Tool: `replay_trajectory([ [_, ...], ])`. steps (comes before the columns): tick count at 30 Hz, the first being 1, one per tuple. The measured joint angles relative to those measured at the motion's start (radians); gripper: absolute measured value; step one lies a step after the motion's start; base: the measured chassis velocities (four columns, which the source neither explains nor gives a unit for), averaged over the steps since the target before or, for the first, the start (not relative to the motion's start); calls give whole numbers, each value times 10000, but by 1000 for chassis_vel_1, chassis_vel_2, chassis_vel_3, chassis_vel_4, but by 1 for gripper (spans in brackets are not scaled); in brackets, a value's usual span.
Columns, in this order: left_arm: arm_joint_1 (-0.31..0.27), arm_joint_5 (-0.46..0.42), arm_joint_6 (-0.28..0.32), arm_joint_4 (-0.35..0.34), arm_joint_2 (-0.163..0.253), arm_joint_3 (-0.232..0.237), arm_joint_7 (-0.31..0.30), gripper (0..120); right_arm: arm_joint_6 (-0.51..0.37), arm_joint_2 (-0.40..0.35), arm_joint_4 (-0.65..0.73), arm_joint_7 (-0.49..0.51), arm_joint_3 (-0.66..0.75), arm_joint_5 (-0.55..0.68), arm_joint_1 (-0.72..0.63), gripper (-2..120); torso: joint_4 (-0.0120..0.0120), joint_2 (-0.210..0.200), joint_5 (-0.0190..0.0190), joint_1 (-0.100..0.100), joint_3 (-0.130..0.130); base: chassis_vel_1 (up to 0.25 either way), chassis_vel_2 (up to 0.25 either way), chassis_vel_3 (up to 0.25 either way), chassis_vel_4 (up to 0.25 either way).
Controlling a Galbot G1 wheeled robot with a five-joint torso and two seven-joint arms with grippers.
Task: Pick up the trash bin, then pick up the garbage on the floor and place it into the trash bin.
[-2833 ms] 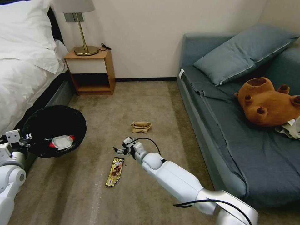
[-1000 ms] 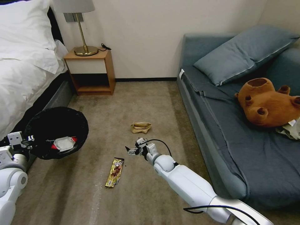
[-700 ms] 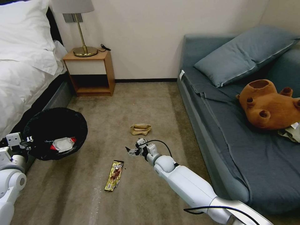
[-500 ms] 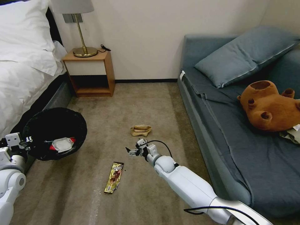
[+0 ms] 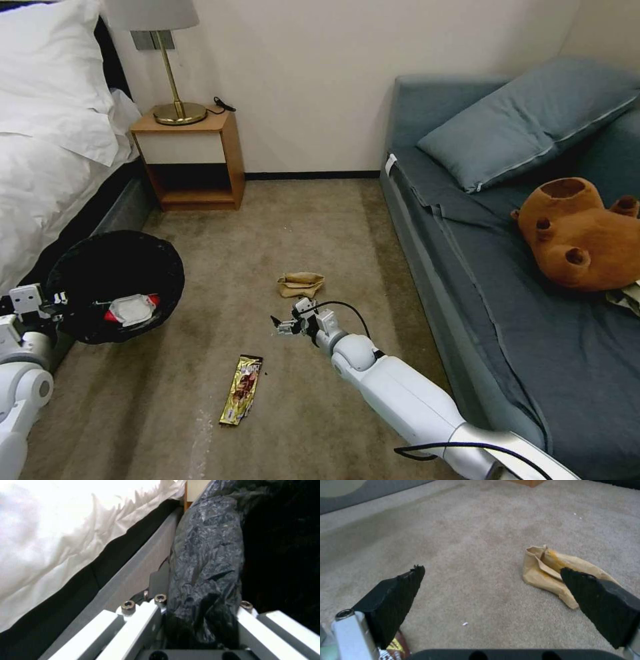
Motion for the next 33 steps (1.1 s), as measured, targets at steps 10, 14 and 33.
replay_trajectory([
  [10,100,-30,-18,-27,10,-50,36,3,1,-19,67,13,83,-86,-107,100,-1,0,1,0,0,-70,55,65,-53],
  [14,159,-35,-38,-49,3,-71,40,3,0,-54,125,31,115,-97,-130,100,0,0,2,0,0,-66,70,53,-65],
  [33,286,-30,-82,-93,-9,-136,98,3,14,-39,100,46,164,-242,-252,100,0,1,-1,0,-1,-69,69,69,-75],
])
